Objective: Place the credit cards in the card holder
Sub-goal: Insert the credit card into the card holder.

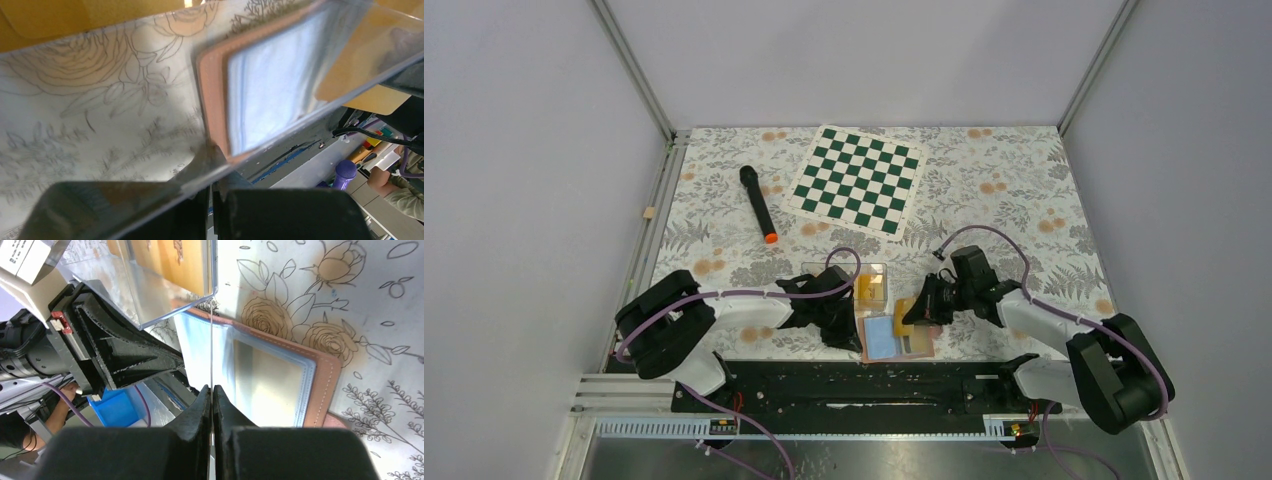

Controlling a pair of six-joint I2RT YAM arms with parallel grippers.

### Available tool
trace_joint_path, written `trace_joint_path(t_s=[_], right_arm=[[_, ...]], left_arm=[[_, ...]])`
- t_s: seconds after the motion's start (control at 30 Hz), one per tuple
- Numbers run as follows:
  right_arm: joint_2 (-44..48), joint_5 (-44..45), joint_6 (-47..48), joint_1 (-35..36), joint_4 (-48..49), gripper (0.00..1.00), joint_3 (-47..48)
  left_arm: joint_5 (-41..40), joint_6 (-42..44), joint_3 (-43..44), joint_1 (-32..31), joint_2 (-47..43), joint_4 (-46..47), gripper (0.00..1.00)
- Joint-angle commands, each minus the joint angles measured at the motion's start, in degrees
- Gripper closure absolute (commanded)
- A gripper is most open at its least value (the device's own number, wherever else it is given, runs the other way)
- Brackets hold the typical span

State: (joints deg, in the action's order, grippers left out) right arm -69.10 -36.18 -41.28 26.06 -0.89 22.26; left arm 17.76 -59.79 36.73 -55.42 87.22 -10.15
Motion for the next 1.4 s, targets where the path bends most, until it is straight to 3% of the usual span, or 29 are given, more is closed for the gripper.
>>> trace_joint_path(t_s=[0.0,0.27,0.5,0.63,0.93,1.17,1.37], right_arm=[[-2.3,2.1,3.4,-0.6,-2.7,1.00,2.6],[-5.6,2.3,5.9,-0.6,-3.0,1.00,1.9],[-6.9,-5.9,-0.4,-0.5,11.4,1.00,-4.6],[-6.0,-8.4,-2.3,-0.6,13.8,1.00,-6.5],[-7.1,-12.7,-2.2,-0.6,12.7,1.00,-6.6],[-7.4,-14.0,3.7,-0.4,3.3,1.00,-2.6],[-12.5,-15.9,4.9,-0.2,4.9,1.00,-1.9]], left_arm=[[-2.6,1.0,0.2,-0.5,1.6,0.0,1.00],[-2.4,1.1,0.4,-0.9,1.7,0.0,1.00],[-2.5,1.1,0.5,-0.9,2.0,0.0,1.00],[-2.3,1.1,0.7,-1.0,2.4,0.1,1.00],[-2.4,1.0,0.9,-1.1,2.6,0.1,1.00],[-2.6,1.2,1.1,-1.1,2.4,-0.2,1.00],[-2.5,2.1,2.3,-1.1,3.2,-1.3,1.00]])
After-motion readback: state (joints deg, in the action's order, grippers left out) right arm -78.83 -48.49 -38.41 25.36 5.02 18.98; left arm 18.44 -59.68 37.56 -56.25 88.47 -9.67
